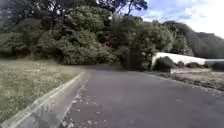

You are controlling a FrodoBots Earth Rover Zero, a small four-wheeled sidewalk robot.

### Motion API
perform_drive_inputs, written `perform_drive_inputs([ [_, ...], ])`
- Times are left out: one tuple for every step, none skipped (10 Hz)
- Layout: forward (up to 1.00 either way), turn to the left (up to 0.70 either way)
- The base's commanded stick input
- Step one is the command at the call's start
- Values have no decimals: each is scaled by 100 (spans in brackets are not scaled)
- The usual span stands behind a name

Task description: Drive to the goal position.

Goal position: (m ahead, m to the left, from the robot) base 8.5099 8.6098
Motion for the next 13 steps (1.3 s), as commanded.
perform_drive_inputs([
  [55, 0],
  [52, 0],
  [47, 16],
  [48, 33],
  [49, 48],
  [49, 42],
  [50, 36],
  [52, 0],
  [55, 0],
  [5, 0],
  [3, 0],
  [0, 0],
  [0, 0],
])
